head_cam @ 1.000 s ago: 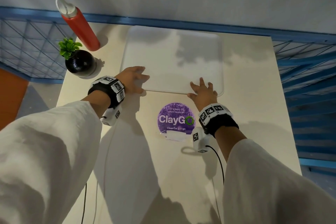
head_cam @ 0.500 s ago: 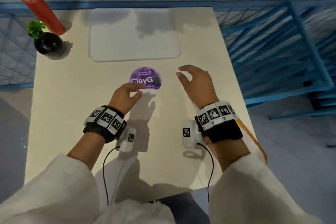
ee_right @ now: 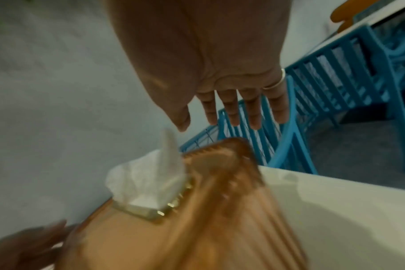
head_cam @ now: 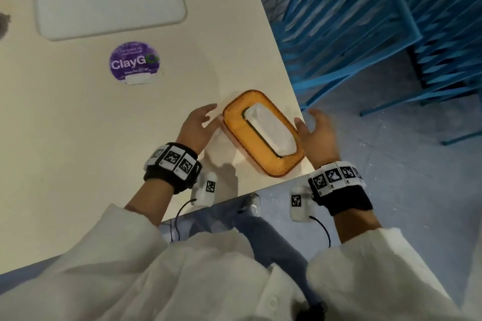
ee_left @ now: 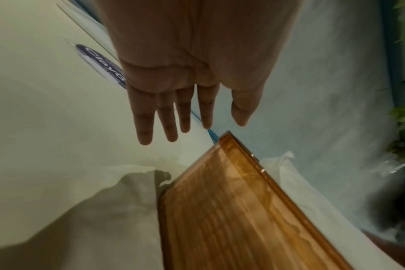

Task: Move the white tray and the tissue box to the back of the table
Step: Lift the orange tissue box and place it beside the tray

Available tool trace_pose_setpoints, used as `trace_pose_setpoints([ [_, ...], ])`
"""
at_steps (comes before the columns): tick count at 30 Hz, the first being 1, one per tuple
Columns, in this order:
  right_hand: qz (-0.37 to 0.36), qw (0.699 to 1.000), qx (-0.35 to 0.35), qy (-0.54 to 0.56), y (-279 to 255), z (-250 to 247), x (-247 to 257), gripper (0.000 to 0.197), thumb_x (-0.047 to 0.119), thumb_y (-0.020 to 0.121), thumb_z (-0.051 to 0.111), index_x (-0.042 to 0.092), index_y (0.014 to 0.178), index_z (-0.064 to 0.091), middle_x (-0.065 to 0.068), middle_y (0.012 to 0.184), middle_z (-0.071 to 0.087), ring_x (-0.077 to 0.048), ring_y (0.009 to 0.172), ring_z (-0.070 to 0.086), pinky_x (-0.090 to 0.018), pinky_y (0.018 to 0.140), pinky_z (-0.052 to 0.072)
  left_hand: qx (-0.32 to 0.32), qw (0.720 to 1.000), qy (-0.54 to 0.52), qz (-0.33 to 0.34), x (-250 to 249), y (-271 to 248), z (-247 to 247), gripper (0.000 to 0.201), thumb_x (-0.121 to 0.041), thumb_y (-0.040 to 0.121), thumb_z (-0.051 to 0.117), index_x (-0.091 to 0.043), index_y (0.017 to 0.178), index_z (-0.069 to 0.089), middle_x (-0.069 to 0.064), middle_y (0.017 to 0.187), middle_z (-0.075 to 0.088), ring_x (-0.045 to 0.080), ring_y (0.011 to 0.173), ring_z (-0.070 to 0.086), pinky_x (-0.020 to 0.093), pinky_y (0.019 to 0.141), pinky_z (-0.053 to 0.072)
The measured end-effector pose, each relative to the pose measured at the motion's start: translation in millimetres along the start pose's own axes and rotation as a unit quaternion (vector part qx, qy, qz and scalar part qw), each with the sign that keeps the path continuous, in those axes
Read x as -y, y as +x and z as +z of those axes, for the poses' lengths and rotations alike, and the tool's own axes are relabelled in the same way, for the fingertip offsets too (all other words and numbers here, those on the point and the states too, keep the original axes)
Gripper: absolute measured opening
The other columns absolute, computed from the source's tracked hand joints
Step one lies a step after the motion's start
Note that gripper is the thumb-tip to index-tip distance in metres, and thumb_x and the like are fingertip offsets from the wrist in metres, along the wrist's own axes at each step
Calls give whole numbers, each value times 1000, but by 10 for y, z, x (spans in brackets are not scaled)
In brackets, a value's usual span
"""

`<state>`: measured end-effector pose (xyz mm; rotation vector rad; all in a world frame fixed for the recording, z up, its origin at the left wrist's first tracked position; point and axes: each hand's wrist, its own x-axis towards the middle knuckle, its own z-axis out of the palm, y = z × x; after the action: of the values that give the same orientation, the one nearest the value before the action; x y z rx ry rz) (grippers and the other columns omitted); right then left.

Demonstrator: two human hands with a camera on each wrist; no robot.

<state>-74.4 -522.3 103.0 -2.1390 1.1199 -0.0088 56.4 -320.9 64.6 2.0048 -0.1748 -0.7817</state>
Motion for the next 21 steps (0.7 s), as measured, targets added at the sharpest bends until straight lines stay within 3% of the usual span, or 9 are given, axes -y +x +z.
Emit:
trace_pose_setpoints([
  [2,47,998,35,35,13,-5,-220,49,39,90,50,11,129,39,-14,135,47,-31,123,44,-39,103,36,-26,1000,-8,-11,-48,93,152,47,-32,88,51,-19,132,44,9,143,43,23,124,47,27,95,37],
  [4,99,988,95,69,16,18,-381,55,53,87,44,18,128,35,-11,128,53,-32,112,55,-43,95,45,-44,999,-2,-25,-103,189,269,50,-37,88,48,-20,134,40,10,144,41,24,127,44,28,98,35],
  [6,158,967,160,123,-12,54,-459,57,63,84,39,23,125,36,-7,113,58,-33,88,66,-42,71,57,-47,998,-9,-43,-136,250,340,49,-39,89,47,-20,134,40,10,144,42,23,129,42,28,101,33],
  [8,180,950,188,174,-39,95,-466,48,59,87,36,23,118,40,-7,105,57,-32,80,67,-35,56,57,-37,997,-13,-61,-154,271,403,45,-40,89,46,-20,129,46,9,137,50,24,124,47,30,104,36],
  [10,146,959,171,174,-34,136,-418,37,50,91,38,19,111,43,-7,92,59,-32,84,63,-40,59,58,-37,997,-1,-69,-173,282,441,43,-42,89,44,-17,122,52,14,126,59,29,116,54,41,103,43],
  [12,94,976,146,130,16,176,-351,36,42,94,37,12,112,45,-1,80,56,-28,81,56,-40,68,54,-53,996,16,-65,-205,292,433,41,-41,89,43,-13,117,55,17,119,63,32,110,57,43,98,46],
  [15,46,986,135,91,204,187,-193,38,36,97,34,4,113,46,-12,92,59,-27,85,54,-29,74,39,-77,996,17,-50,-322,394,349,40,-40,89,43,-12,114,57,17,115,64,31,105,58,40,92,46],
  [18,7,988,124,92,524,148,93,37,35,97,34,3,112,46,-21,107,63,-33,99,58,-29,78,38,-96,995,11,-26,-568,616,163,39,-39,90,43,-11,113,58,16,113,65,29,102,58,35,88,44],
  [21,-19,992,86,88,929,112,545,37,35,96,37,2,110,44,-22,106,63,-34,99,58,-33,76,40,-126,992,-19,-9,-846,904,-101,38,-39,89,45,-11,110,59,12,105,64,30,102,59,42,93,48],
])
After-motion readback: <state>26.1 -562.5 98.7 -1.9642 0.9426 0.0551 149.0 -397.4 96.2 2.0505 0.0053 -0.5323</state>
